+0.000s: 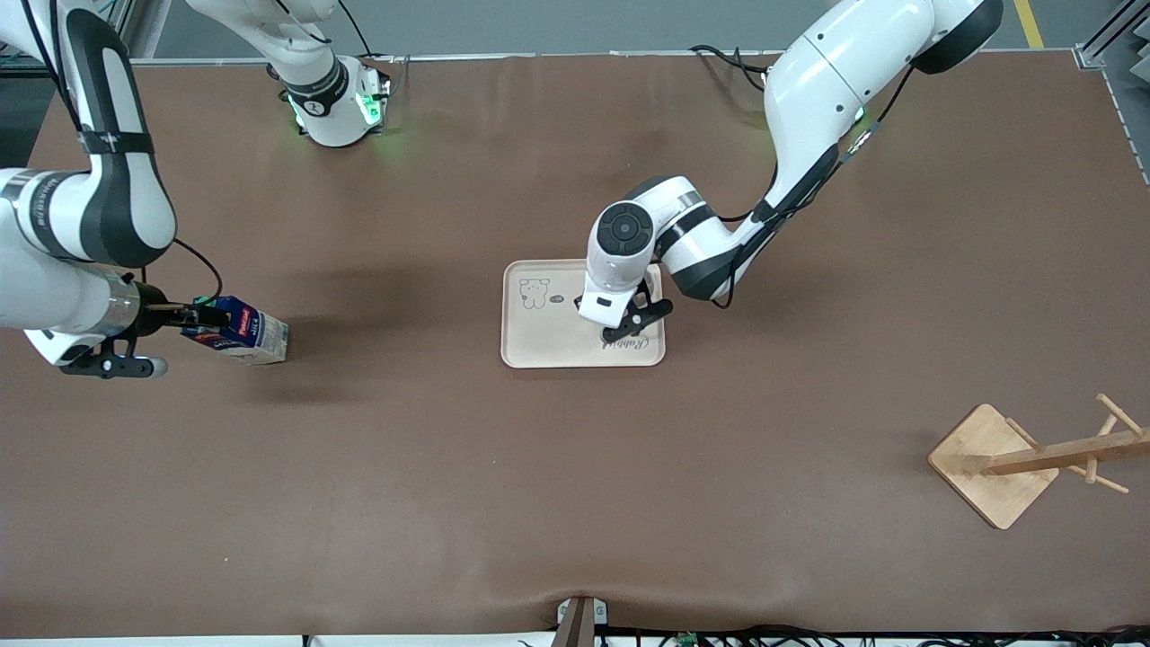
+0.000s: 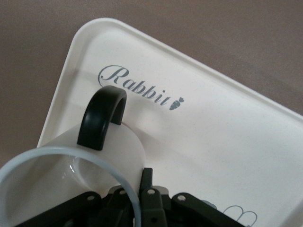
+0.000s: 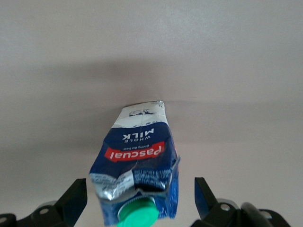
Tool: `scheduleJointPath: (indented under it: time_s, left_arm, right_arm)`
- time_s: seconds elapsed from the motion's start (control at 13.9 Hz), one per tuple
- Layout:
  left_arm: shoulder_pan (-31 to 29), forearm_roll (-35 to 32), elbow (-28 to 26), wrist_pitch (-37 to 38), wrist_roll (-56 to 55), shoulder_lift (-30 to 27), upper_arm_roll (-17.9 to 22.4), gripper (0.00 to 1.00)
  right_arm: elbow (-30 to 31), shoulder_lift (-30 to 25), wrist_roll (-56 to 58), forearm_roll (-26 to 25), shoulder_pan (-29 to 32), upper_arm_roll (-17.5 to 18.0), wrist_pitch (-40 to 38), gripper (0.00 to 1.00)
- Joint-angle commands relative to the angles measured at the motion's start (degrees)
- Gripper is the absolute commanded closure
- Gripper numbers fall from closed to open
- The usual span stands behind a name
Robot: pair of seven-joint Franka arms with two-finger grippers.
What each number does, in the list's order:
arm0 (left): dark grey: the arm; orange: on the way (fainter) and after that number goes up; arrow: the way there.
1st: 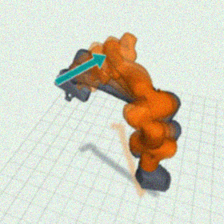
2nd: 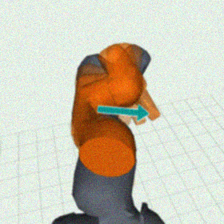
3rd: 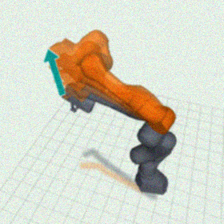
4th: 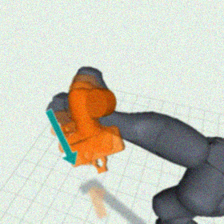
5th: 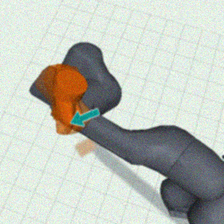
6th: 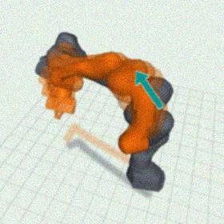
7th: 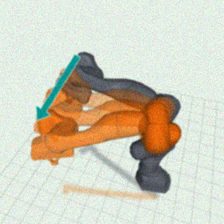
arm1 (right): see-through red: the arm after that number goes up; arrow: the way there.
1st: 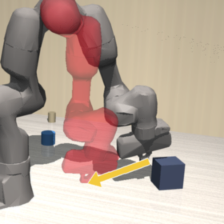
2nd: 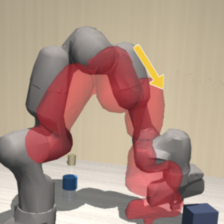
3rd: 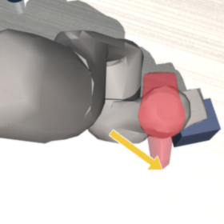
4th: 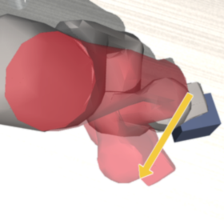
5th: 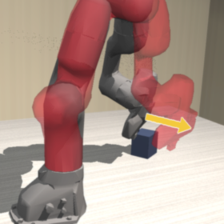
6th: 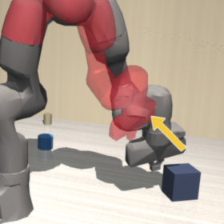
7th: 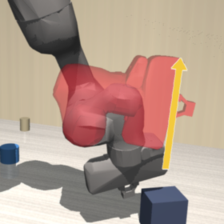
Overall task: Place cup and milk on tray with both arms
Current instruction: 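Lower the mug onto the tray while the right gripper lifts the milk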
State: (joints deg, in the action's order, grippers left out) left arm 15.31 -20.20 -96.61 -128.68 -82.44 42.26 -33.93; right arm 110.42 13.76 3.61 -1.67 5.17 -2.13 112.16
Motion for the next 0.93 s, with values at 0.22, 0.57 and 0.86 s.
scheduleJointPath:
  time_s: [0.22,0.57,0.86]
  left_arm:
    - [0.6,-1.5,-0.2,-0.5,-1.3,0.6,0.4,1.0]
    - [0.6,-1.5,0.2,-0.1,-1.1,0.5,1.2,0.0]
    - [1.1,-1.5,1.9,1.6,-1.1,-1.8,1.2,0.0]
  right_arm:
    - [6.4,-2.2,1.0,-0.7,0.8,0.5,6.8,0.39]
    - [7.0,-2.2,0.8,-0.6,0.0,0.5,6.3,1.0]
    - [-0.5,-2.2,0.6,-0.4,-2.6,0.5,-3.7,1.0]
